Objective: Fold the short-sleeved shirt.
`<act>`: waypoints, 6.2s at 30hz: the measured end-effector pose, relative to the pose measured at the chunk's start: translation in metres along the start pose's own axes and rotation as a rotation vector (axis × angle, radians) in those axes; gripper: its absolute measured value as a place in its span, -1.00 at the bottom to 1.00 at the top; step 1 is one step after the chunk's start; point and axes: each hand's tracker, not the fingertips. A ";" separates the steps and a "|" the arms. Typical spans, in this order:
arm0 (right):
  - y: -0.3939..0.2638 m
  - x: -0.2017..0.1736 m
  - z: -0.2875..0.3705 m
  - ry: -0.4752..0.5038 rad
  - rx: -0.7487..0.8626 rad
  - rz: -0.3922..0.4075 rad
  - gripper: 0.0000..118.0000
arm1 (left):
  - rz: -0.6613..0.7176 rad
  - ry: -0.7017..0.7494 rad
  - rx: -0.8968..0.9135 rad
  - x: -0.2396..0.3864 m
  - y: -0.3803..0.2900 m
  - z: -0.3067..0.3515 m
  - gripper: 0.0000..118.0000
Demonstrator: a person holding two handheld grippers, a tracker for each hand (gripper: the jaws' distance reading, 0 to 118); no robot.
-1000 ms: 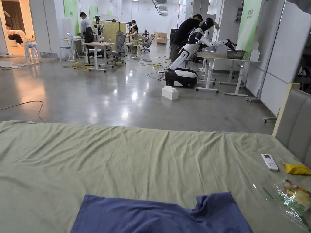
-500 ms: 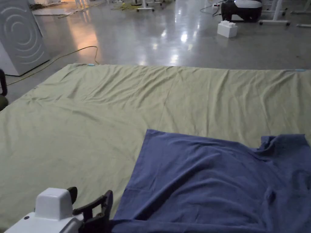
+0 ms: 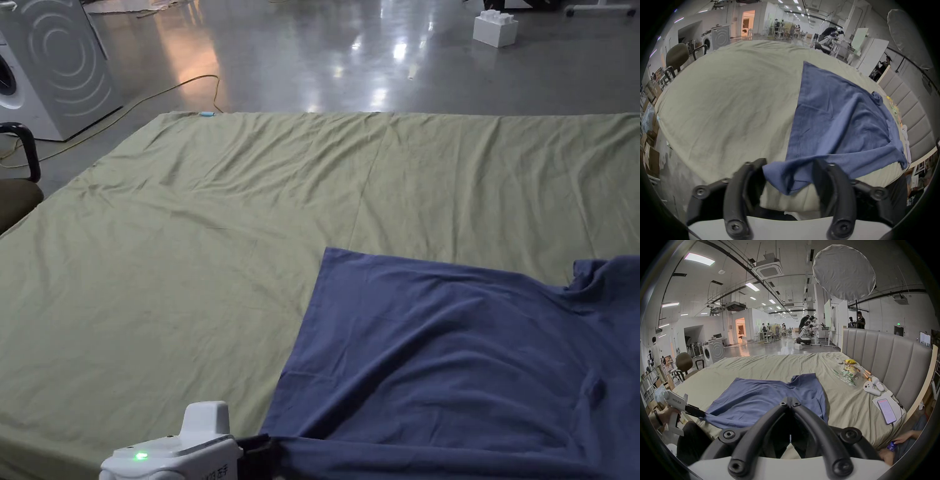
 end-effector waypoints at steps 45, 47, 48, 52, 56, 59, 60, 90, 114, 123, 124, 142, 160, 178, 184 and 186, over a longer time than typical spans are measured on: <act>-0.086 0.104 -0.100 -0.114 -0.414 -0.182 -0.89 | -0.558 0.584 -0.136 0.019 -0.005 0.009 -0.85; -0.074 0.105 -0.098 -0.111 -0.382 -0.189 -0.89 | -0.563 0.544 -0.057 0.029 0.009 0.019 -0.85; -0.067 0.106 -0.099 -0.108 -0.354 -0.192 -0.89 | -0.573 0.523 -0.021 0.037 0.017 0.023 -0.85; -0.036 0.110 -0.126 -0.136 -0.286 -0.201 -0.90 | -0.604 0.459 0.036 0.057 0.061 0.010 -0.85; -0.019 0.122 -0.174 -0.120 -0.263 -0.266 -0.90 | -0.611 0.447 0.053 0.052 0.107 -0.037 -0.85; -0.009 0.125 -0.224 -0.128 -0.307 -0.245 -0.90 | -0.595 0.438 0.026 0.045 0.137 -0.079 -0.85; -0.007 0.125 -0.239 -0.149 -0.338 -0.206 -0.90 | -0.577 0.450 -0.003 0.040 0.146 -0.094 -0.85; 0.026 0.019 -0.037 -0.024 0.181 0.039 0.39 | -0.812 0.445 0.506 0.176 0.010 0.123 0.62; 0.046 -0.005 -0.002 0.013 0.179 -0.030 -1.00 | -0.772 0.298 0.590 0.201 -0.024 0.144 -0.96; 0.024 0.001 -0.021 0.028 0.068 -0.055 -1.00 | -0.557 0.310 0.152 0.114 0.026 0.058 -0.40; 0.022 0.002 -0.023 0.022 0.055 -0.049 -1.00 | -0.546 0.326 0.132 0.102 0.030 0.041 0.00; -0.001 0.012 -0.057 -0.110 -0.165 -0.036 -1.00 | -0.610 0.629 -0.203 -0.002 0.046 -0.134 -0.69; -0.108 0.078 -0.257 -0.221 -0.449 -0.041 -0.29 | -0.614 0.607 -0.228 0.009 0.046 -0.131 -0.71; -0.053 0.068 -0.147 -0.291 -0.372 -0.081 -0.85 | -0.605 0.502 -0.058 0.049 0.055 -0.014 -0.86; -0.082 0.060 -0.095 -0.264 -0.482 -0.042 -0.85 | -0.539 0.486 -0.114 0.032 0.005 0.038 -0.86; -0.092 0.058 -0.091 -0.232 -0.521 -0.023 -0.85 | -0.533 0.491 -0.112 0.027 -0.009 0.043 -0.86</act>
